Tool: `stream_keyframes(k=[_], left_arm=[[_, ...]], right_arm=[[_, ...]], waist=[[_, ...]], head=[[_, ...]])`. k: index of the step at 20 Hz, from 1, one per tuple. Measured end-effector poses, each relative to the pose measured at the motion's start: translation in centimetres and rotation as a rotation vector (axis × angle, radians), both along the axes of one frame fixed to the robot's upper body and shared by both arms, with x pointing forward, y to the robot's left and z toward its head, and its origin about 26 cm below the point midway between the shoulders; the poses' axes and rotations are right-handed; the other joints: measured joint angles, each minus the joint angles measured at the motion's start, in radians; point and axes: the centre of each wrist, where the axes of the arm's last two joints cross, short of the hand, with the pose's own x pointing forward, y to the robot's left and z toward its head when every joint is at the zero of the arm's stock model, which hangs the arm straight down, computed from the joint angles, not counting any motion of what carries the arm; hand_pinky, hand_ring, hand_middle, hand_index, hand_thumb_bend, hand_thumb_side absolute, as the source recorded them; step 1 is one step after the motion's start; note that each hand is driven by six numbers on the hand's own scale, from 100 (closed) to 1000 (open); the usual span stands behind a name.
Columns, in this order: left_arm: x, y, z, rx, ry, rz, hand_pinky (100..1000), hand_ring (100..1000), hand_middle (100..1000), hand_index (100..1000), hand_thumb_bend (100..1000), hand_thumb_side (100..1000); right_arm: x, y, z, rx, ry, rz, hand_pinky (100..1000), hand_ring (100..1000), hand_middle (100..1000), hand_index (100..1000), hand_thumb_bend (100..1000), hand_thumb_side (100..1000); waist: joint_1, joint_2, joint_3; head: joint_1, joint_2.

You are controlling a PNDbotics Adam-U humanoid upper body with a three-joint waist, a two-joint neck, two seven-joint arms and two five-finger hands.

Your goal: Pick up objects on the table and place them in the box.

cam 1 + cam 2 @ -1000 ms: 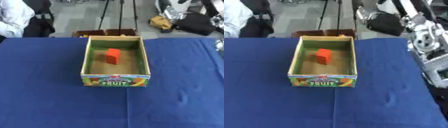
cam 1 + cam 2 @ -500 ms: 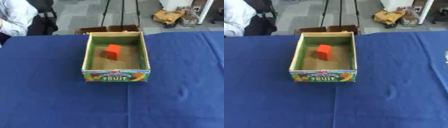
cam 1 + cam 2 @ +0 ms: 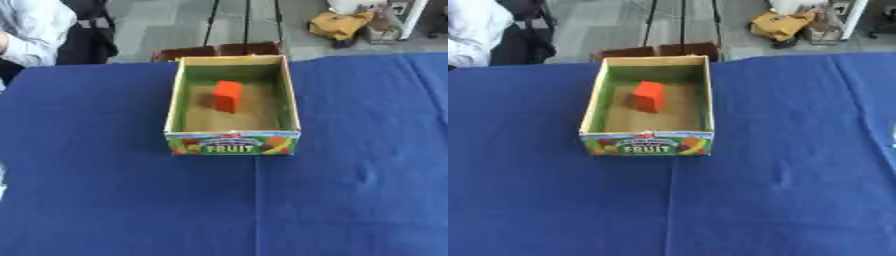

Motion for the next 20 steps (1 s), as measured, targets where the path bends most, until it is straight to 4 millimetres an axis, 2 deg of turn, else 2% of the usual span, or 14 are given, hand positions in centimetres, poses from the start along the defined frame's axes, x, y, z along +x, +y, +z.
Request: stream_keyframes(k=[7,20], left_arm=[[0.0,0.0,-0.2,-0.009,-0.005,-0.003,859,926,886,987,135,1000],[0.0,0.0,-0.2,-0.011,-0.009,-0.004,858,926,886,986,135,1000]], right_arm=[[0.0,0.1,-1.4,-0.002,0.028,0.004,737,806,776,817,100,1000],[0.0,0.3,-1.6,-0.007,0.033,0.018,723,792,763,800,100,1000]], waist=[[0.000,0.000,-0.010],[0.000,0.000,-0.011]], head=[[0.015,-0.001],[0.018,-0.010]])
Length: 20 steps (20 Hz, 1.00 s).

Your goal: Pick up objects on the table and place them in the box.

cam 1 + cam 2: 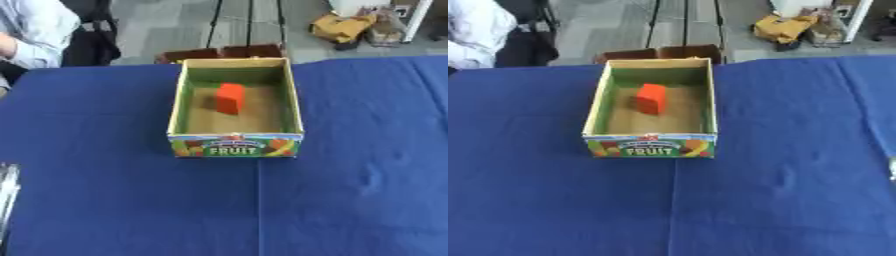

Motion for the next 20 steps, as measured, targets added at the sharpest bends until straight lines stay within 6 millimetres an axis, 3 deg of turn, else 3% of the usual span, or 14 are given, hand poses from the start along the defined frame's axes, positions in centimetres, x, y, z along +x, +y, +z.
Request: stream_keyframes(k=[20], left_arm=[[0.00,0.07,0.01,0.001,-0.002,0.006,858,925,885,984,136,1000]], right_arm=[[-0.05,-0.22,0.12,0.022,-0.004,-0.014,734,796,747,775,100,986]], waist=[[0.000,-0.004,-0.004]], head=[[0.001,-0.009]])
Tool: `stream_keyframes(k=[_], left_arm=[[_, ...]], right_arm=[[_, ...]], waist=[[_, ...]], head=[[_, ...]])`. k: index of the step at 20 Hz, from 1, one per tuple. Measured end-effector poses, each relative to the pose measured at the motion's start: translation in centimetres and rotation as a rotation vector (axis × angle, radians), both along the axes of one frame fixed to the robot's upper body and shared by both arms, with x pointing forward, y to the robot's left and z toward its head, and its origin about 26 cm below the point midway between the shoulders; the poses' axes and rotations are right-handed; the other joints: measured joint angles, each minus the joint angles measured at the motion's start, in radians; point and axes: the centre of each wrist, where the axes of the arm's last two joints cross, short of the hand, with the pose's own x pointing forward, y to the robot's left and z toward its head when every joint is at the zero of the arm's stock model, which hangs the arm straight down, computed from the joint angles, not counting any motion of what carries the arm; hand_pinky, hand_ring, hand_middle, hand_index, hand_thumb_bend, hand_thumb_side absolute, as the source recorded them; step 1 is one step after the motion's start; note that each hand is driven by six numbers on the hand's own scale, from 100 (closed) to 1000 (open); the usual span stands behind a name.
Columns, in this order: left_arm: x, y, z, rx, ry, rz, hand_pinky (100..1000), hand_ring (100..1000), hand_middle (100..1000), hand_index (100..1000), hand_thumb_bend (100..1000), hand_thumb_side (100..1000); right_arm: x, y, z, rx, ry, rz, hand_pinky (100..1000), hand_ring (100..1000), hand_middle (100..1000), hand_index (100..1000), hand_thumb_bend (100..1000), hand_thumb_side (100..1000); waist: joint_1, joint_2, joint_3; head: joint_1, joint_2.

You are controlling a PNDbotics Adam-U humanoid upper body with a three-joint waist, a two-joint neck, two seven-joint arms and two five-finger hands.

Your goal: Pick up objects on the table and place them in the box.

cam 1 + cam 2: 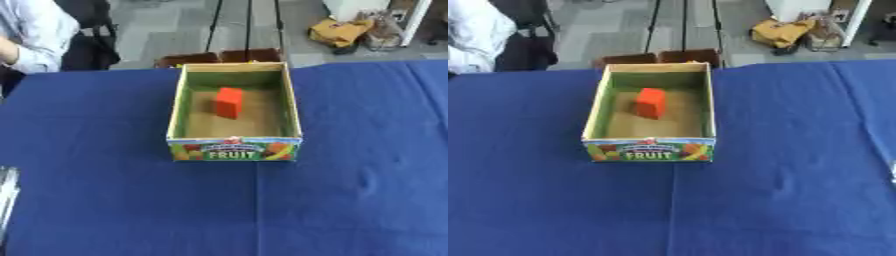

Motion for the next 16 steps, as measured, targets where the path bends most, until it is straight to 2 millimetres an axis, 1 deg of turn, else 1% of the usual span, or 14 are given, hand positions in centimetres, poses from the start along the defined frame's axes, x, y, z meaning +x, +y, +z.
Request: stream_keyframes(k=[10,16], left_arm=[[0.00,0.07,0.01,0.000,-0.001,0.005,857,925,885,984,136,1000],[0.00,0.07,-0.01,0.000,0.000,0.006,857,924,885,983,134,1000]], right_arm=[[0.00,-0.01,0.00,0.000,0.000,0.000,734,795,743,772,100,984],[0.00,-0.01,-0.01,-0.002,0.003,-0.001,734,789,723,753,100,979]], waist=[[0.000,0.000,-0.001],[0.000,0.000,-0.001]], head=[[0.000,-0.001],[0.000,-0.008]])
